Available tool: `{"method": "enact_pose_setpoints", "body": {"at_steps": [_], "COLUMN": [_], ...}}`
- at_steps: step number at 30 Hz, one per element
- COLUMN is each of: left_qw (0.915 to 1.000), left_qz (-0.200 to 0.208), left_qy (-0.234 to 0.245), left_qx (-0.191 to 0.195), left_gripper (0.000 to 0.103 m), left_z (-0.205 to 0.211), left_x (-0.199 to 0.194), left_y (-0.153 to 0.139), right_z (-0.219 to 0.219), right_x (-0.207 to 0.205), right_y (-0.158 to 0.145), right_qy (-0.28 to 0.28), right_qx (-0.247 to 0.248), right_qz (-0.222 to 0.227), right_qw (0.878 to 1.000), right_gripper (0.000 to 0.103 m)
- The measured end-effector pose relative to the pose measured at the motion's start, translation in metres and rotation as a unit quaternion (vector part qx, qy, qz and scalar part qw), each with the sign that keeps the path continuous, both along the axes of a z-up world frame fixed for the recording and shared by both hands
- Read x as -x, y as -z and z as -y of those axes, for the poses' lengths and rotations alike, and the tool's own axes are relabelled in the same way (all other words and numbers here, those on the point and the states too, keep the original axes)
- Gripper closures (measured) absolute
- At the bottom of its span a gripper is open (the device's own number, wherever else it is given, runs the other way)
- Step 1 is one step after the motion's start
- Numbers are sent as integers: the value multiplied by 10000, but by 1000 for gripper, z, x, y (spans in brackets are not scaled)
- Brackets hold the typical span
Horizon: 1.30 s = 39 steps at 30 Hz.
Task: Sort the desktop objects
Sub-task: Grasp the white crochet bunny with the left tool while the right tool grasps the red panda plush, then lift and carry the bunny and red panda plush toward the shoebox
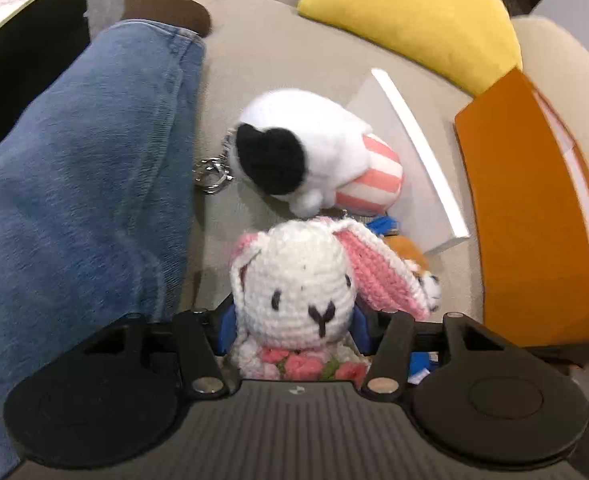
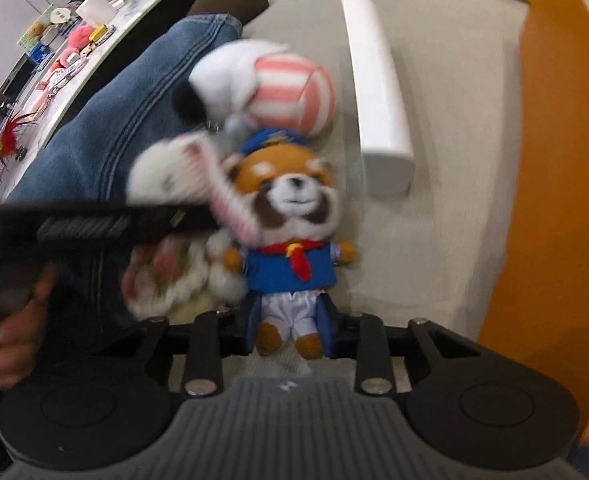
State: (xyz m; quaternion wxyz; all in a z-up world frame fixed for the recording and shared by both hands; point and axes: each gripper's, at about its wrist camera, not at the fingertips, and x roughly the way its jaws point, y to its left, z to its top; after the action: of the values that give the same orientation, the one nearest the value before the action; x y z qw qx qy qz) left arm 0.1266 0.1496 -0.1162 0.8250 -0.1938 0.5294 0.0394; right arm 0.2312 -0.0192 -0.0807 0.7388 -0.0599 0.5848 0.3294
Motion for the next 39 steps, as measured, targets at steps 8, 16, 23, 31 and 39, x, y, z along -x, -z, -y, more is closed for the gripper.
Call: {"method": "enact_pose_setpoints", "body": {"at_steps": [8,16,23,31,39], "left_qw": [9993,9979,9982,9981,9980], "left_qz": [63,304,98,234,561], "left_qy": [266,371,325,141,128], "left_qx": [-266,-428,-492,-546,-271], "left_gripper": [35,30,29,29,30], "left_z": [8,10,23,26,22], "left_x": [7,28,56,59,52], "left_y": [-15,-47,-48,-18,-5], "right_z": [4,1,3,5,5], "right_x": [7,10,14,18,5], "right_y": [-11,-23,-24,-19,-10], "right_qy": [13,-90,-158,-347,-258], "right_qx": [-8,-49,42,83,52], "right_qz": [387,747,937,899,948], "right_qw": [9992,9972,9955,9953,9951], "right_gripper": [63,56,56,56,54]}}
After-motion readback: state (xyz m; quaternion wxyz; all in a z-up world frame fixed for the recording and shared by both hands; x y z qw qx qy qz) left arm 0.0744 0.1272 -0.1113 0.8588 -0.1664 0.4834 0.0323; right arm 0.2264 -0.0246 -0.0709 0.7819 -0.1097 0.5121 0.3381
